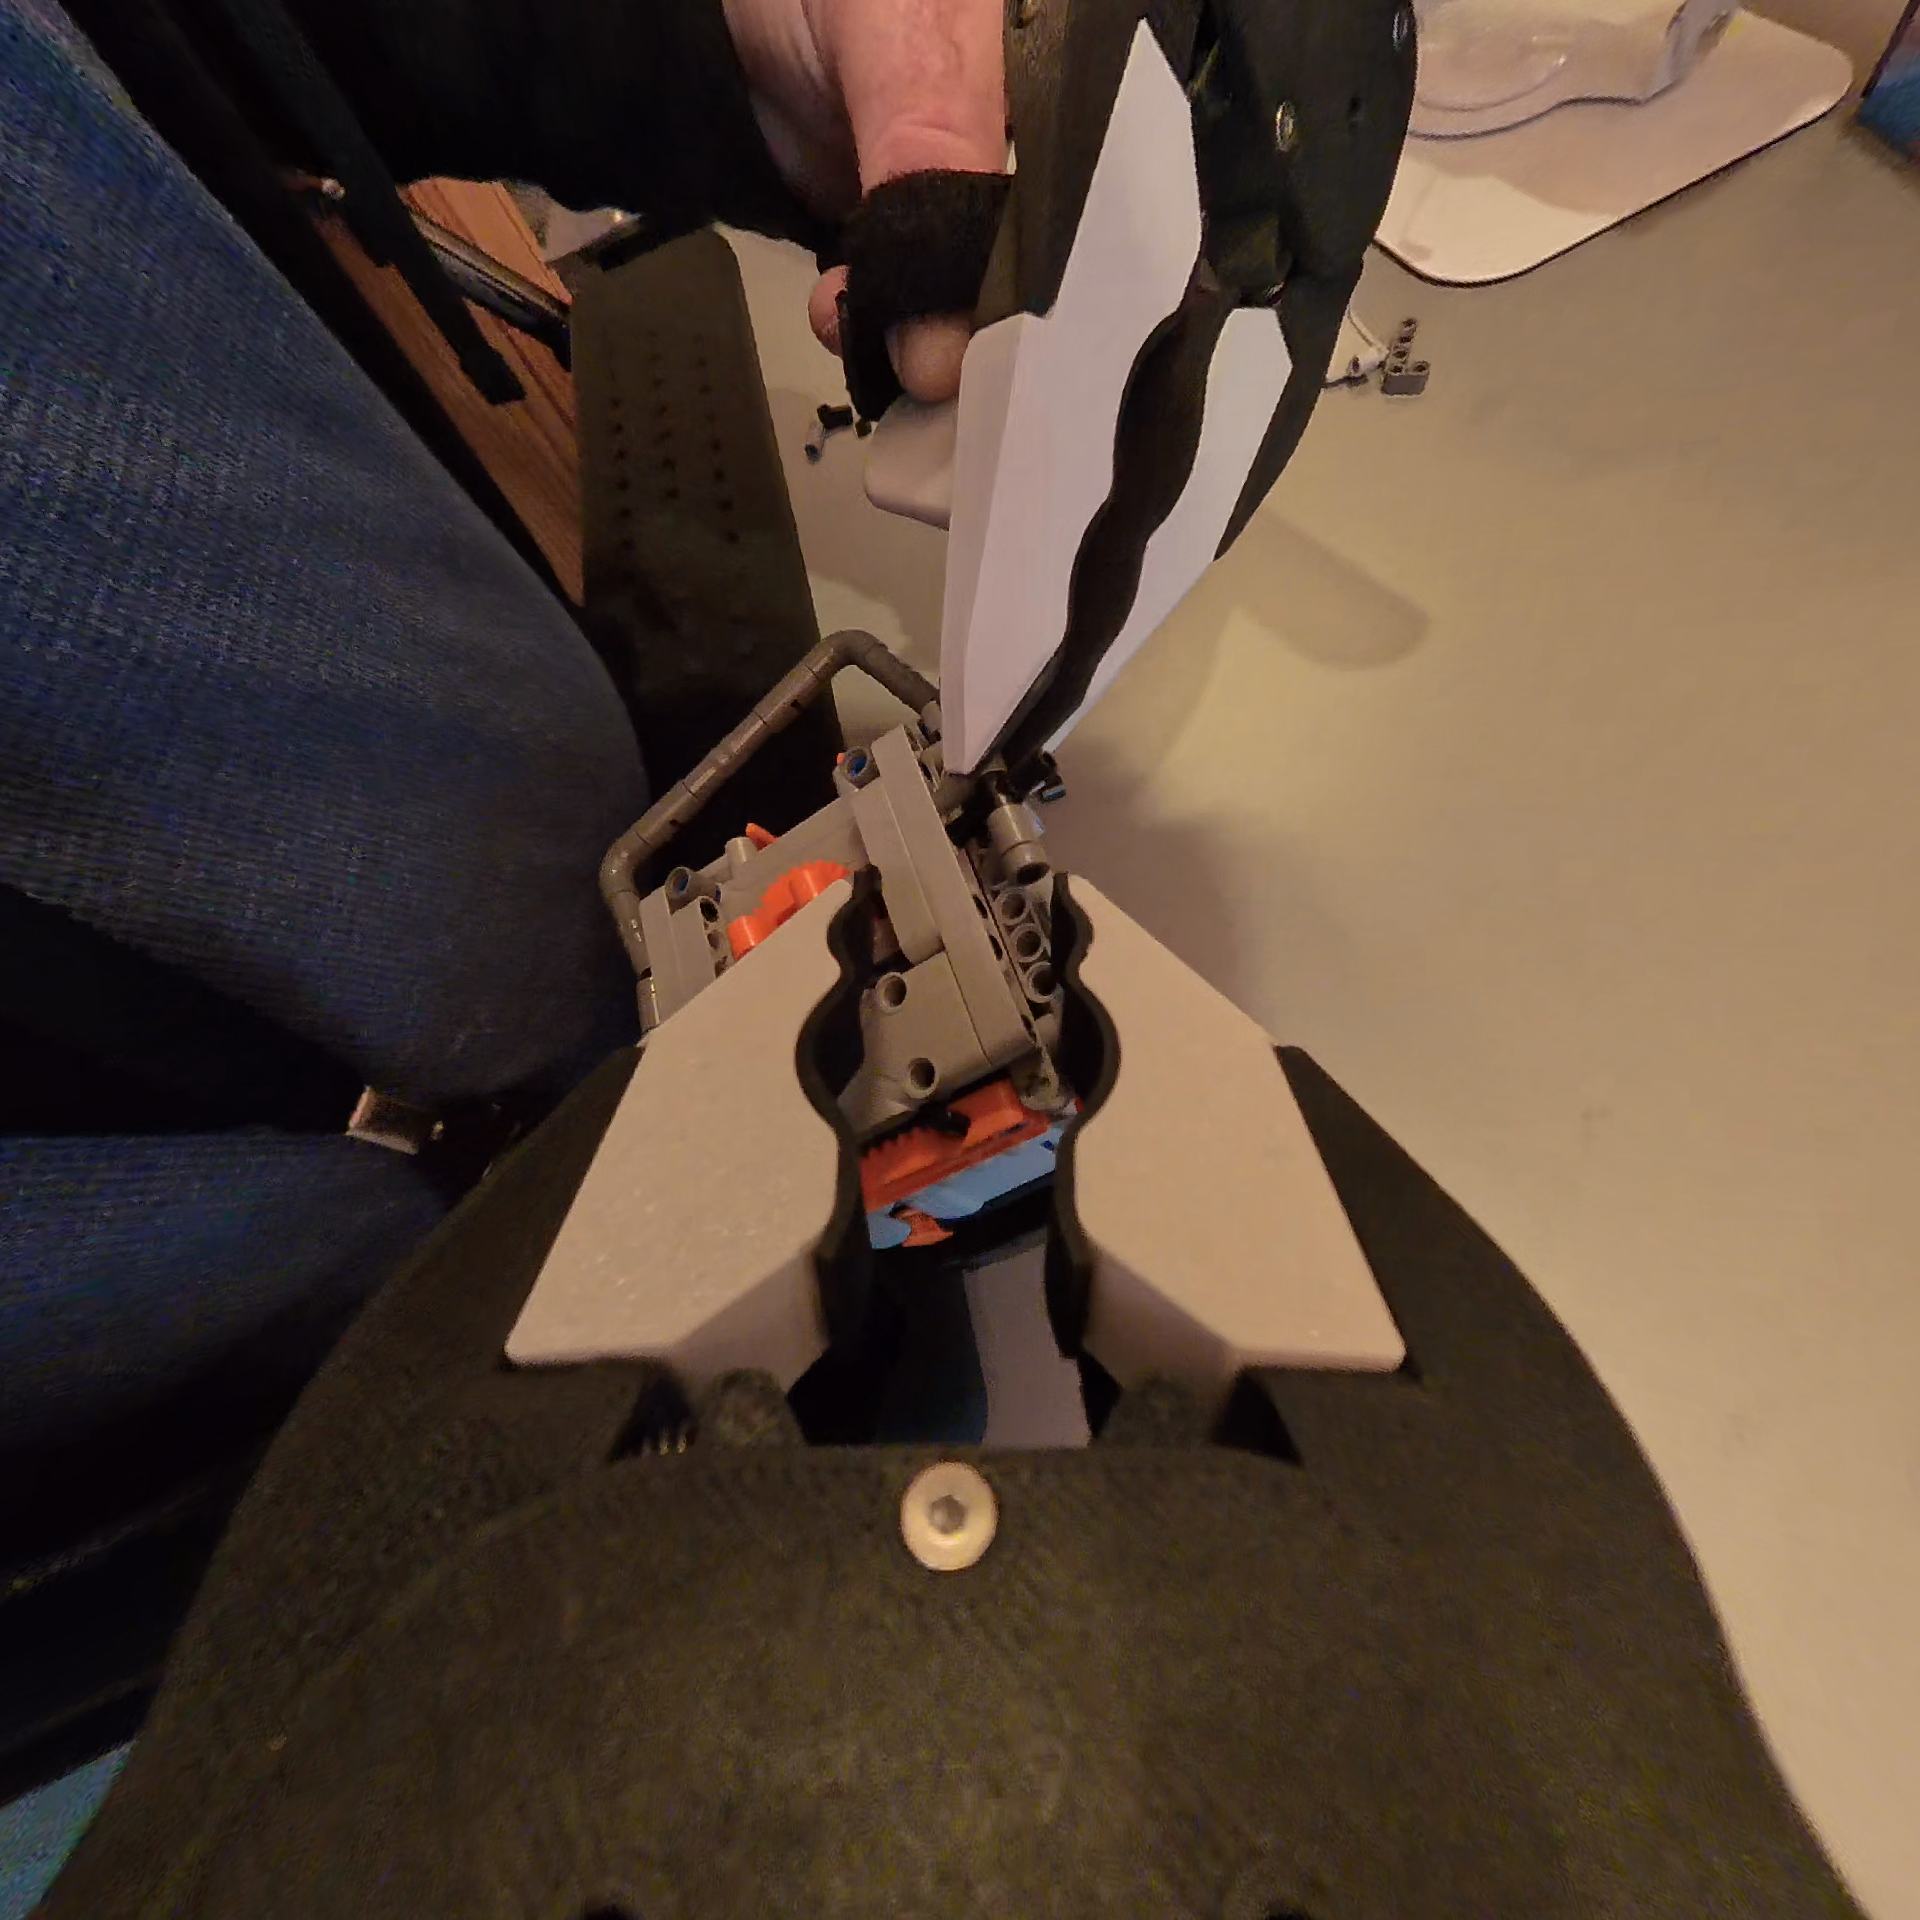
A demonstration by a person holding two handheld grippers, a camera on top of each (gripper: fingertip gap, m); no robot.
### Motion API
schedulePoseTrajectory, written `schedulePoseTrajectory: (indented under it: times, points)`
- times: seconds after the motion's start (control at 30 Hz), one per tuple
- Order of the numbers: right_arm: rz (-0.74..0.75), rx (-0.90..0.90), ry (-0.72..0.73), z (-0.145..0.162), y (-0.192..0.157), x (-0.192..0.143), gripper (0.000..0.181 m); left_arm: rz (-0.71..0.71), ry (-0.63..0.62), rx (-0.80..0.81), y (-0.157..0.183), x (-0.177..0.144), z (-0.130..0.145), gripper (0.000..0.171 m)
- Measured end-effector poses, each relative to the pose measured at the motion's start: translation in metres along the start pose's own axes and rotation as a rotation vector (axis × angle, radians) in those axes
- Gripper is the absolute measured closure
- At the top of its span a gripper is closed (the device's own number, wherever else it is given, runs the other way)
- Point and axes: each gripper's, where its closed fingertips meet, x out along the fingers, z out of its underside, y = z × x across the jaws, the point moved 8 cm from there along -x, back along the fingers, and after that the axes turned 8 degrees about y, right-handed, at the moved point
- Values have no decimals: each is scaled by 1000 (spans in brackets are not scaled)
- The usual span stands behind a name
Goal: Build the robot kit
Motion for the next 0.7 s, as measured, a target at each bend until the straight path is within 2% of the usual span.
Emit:
schedulePoseTrajectory:
  times: [0.4, 0.57, 0.7]
  points:
    - [36, -19, 57, 4, 5, 3, 150, 78, 48, -119, -15, -5, 2, 166]
    - [51, -26, 74, 5, 8, 4, 151, 57, 39, -97, -18, -7, -1, 166]
    - [38, -27, 87, 7, 9, 4, 151, 101, 50, -120, -20, -7, 2, 166]
